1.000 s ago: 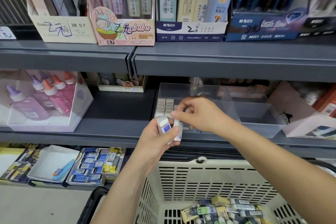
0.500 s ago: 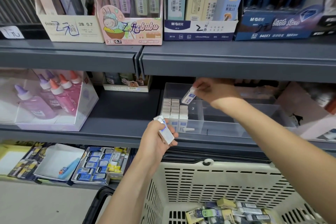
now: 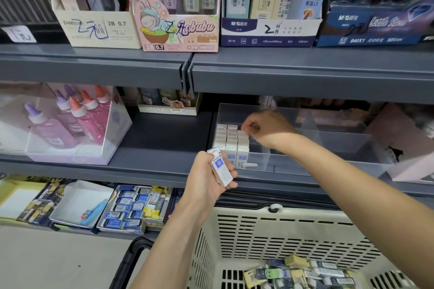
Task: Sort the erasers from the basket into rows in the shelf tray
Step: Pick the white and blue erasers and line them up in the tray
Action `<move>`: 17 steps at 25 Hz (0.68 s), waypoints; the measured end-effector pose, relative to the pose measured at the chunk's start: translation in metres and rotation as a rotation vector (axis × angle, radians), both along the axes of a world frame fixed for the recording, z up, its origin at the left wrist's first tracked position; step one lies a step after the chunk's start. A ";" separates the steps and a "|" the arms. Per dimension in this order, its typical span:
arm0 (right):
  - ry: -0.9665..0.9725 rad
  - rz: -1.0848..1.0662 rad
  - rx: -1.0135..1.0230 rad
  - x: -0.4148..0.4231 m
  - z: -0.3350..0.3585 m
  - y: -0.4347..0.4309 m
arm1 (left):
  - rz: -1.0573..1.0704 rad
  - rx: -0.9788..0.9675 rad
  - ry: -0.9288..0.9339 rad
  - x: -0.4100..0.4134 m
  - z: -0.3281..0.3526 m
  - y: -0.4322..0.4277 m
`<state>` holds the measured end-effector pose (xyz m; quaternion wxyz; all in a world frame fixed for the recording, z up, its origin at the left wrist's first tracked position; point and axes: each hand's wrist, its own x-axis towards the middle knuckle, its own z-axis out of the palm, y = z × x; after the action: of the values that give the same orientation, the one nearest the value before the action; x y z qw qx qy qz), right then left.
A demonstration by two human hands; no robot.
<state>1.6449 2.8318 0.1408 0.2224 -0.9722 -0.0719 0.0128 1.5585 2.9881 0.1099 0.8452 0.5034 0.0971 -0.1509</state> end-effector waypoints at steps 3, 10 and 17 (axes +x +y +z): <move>-0.025 0.006 -0.030 -0.009 0.006 -0.001 | -0.022 -0.004 -0.018 0.000 -0.004 -0.001; 0.049 0.174 0.335 -0.057 0.015 0.017 | -0.116 0.189 -0.108 -0.003 -0.010 0.000; 0.301 0.040 0.481 -0.058 0.025 0.003 | -0.093 0.291 -0.182 -0.003 -0.011 -0.002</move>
<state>1.5867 2.8351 0.1657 0.4546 -0.8771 -0.0581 0.1440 1.5553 2.9857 0.0992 0.7607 0.6360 0.0178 -0.1282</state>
